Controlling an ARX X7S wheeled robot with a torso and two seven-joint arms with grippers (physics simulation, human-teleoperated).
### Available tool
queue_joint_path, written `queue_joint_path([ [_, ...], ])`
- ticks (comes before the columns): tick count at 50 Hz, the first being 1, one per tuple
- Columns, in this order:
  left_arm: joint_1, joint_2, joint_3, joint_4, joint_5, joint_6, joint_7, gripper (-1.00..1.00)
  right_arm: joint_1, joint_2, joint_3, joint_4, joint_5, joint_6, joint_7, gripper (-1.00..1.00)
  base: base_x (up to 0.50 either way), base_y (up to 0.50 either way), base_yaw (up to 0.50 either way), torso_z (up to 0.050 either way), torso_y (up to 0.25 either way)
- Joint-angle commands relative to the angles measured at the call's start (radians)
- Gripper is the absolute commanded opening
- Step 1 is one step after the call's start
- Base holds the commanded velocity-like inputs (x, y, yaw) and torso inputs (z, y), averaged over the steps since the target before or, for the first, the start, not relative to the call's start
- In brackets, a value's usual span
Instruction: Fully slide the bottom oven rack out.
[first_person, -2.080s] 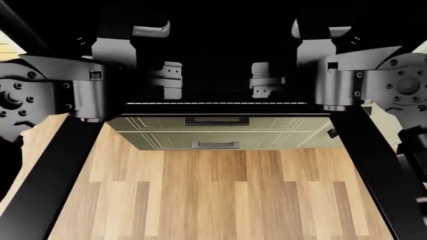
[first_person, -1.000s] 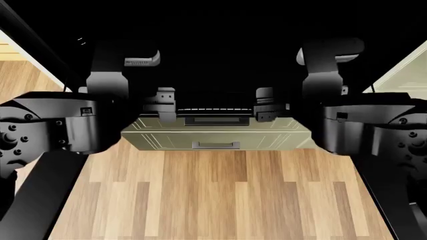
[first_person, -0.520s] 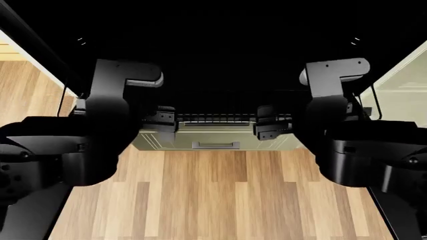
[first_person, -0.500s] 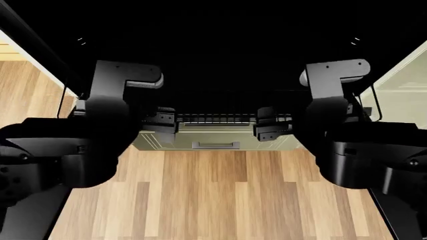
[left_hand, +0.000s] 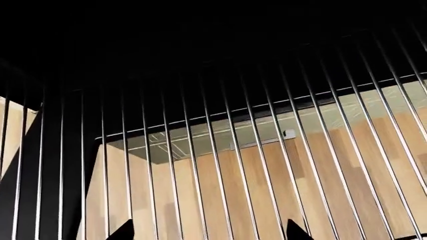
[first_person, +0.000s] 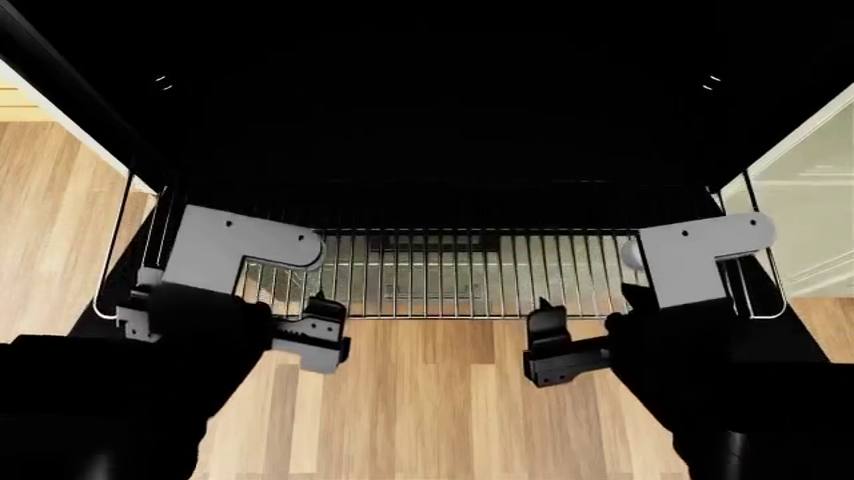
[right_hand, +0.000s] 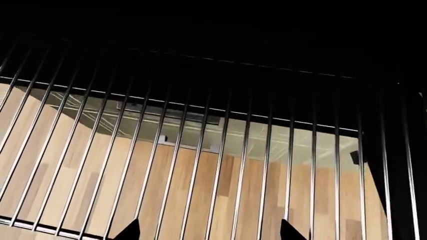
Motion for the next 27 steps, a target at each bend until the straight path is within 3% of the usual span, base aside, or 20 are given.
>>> queue_joint_path([
  [1,0.188,-0.063,0.120,-0.270,-0.055,0.012,0.008,1.00,-0.305,0.087,-0.145,0.223,0.173,-0.049,0.000,1.00,0.00,0.00,0.00,0.000,-0.017],
  [27,0.344,-0.178,0.129,-0.206,-0.040,0.094,0.045,1.00,-0.456,0.198,-0.113,0.097,0.225,-0.144,-0.023,1.00,0.00,0.00,0.00,0.000,-0.017],
])
